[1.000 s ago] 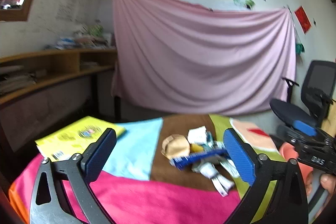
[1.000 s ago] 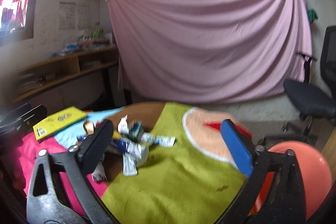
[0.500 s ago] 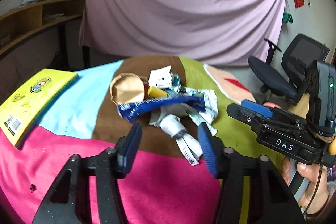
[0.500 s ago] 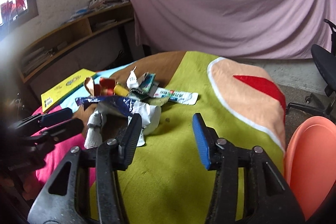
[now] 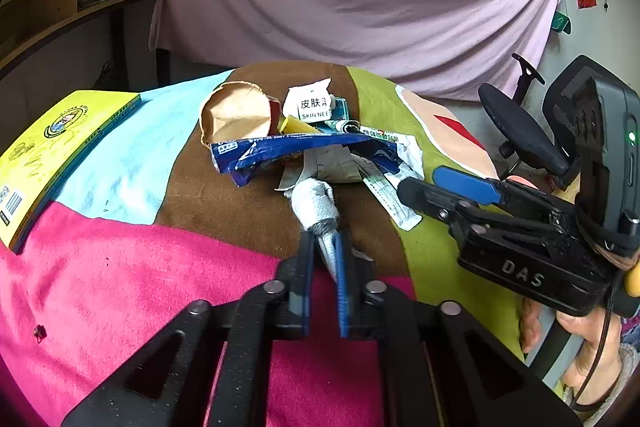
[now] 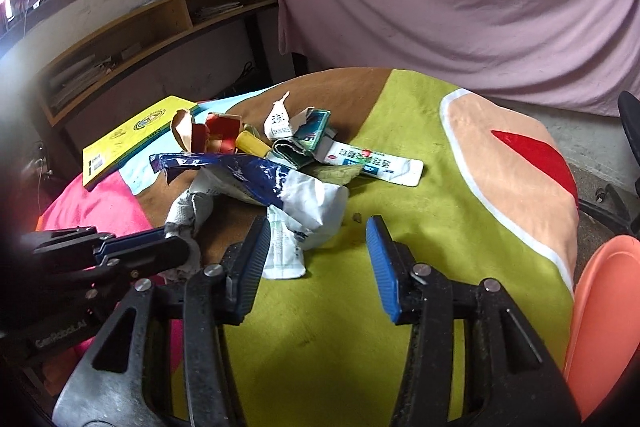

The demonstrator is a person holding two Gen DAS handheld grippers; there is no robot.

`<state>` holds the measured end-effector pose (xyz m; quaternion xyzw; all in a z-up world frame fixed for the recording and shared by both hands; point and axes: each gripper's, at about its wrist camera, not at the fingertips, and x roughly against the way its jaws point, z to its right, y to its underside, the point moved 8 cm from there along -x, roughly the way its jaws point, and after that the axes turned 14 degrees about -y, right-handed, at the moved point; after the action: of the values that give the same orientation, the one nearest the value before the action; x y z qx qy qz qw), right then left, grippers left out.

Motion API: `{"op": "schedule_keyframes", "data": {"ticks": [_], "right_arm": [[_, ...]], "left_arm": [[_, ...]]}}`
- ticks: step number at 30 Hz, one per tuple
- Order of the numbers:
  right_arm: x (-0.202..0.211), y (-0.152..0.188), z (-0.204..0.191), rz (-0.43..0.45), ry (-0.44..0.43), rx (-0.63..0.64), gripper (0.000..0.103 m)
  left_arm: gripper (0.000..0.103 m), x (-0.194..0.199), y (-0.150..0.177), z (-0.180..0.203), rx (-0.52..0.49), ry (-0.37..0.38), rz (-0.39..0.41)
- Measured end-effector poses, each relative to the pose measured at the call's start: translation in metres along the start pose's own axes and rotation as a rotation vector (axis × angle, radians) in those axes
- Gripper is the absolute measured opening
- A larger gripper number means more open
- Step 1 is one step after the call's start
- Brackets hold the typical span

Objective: Collect trash
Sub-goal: 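Move both tools toward the trash pile on the brown cloth patch, then grasp the blue snack wrapper with the left tool while the right tool grasps white tissue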

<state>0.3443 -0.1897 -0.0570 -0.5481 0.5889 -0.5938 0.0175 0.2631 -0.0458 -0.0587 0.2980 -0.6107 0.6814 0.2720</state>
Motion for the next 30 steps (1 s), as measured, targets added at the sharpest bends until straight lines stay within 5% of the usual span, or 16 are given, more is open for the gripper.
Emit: {"op": "schedule_keyframes", "data": {"ticks": [6, 9, 15, 20, 23, 30], "right_arm": [[-0.005, -0.003, 0.001, -0.002, -0.006, -0.005, 0.102], [-0.007, -0.001, 0.0, -0.012, -0.019, -0.01, 0.083], [-0.004, -0.001, -0.002, -0.002, -0.031, -0.005, 0.075], [0.003, -0.003, -0.008, 0.025, -0.025, 0.024, 0.079], [-0.001, -0.004, -0.01, 0.008, -0.014, 0.038, 0.101], [-0.007, -0.02, -0.021, -0.011, 0.075, 0.185, 0.103]], "left_arm": [[0.004, 0.005, 0.001, -0.003, 0.013, -0.001, 0.005], [0.003, 0.007, 0.001, -0.004, 0.017, -0.007, 0.015], [0.003, 0.012, 0.003, -0.007, 0.022, -0.019, 0.036], [0.003, 0.022, 0.005, -0.02, 0.052, -0.059, 0.074], [0.003, 0.023, 0.004, -0.033, 0.076, -0.079, 0.083], [0.003, 0.024, 0.002, -0.058, 0.125, -0.116, 0.093]]}}
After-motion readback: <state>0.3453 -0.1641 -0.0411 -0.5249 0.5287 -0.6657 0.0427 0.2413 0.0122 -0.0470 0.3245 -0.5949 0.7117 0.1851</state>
